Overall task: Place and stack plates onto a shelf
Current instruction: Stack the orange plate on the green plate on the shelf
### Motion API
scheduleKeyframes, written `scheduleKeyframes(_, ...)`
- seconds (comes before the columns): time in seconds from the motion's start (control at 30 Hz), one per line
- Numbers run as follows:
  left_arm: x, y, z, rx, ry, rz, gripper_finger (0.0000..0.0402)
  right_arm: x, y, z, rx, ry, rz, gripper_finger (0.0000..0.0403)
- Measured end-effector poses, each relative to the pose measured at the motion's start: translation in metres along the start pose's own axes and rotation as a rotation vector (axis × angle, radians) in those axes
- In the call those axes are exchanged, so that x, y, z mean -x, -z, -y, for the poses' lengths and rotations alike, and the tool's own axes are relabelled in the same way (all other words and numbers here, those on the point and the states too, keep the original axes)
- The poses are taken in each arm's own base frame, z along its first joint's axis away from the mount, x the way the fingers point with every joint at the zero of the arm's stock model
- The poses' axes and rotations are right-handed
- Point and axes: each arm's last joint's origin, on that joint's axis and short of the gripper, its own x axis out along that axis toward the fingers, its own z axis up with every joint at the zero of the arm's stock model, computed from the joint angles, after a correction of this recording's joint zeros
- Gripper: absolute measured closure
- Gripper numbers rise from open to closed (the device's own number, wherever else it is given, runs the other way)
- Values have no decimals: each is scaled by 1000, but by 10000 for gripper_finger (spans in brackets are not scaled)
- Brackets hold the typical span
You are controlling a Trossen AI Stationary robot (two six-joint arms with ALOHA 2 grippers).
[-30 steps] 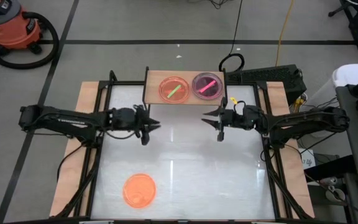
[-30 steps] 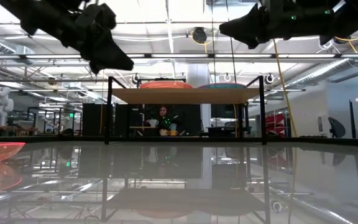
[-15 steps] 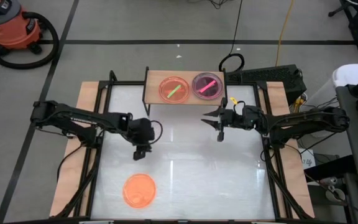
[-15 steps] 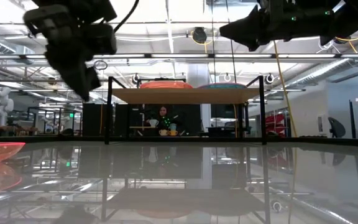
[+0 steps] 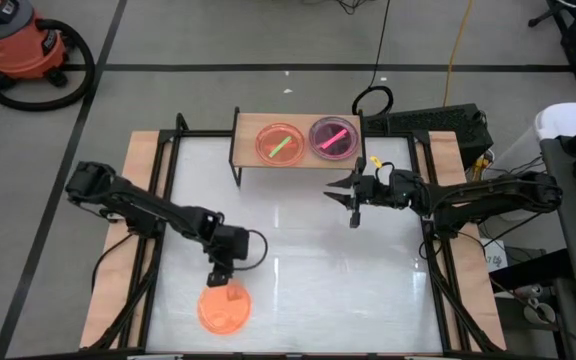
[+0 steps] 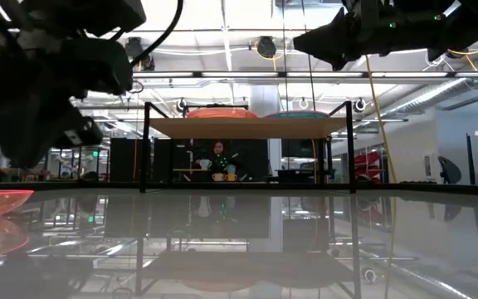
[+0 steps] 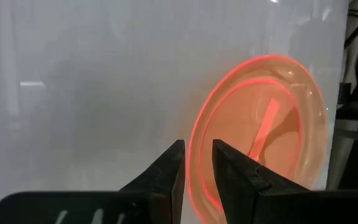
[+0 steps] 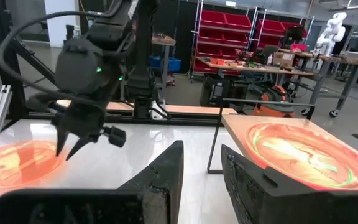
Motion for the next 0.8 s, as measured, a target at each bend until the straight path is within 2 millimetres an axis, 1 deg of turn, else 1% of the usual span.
scheduleKeyframes(0.2,-19,1,4,12,0,-43,315,0,0,-3,0,-13,-3,312)
scheduleKeyframes(0.4,-29,1,0,22,-17,-69,315,0,0,-8,1,-34,-1,312)
scheduleKeyframes(0.63,-32,1,-3,29,-28,-74,315,1,-1,-12,0,-52,0,312)
scheduleKeyframes(0.8,-26,-1,-2,19,-33,-48,315,1,-1,-13,-11,-56,0,312)
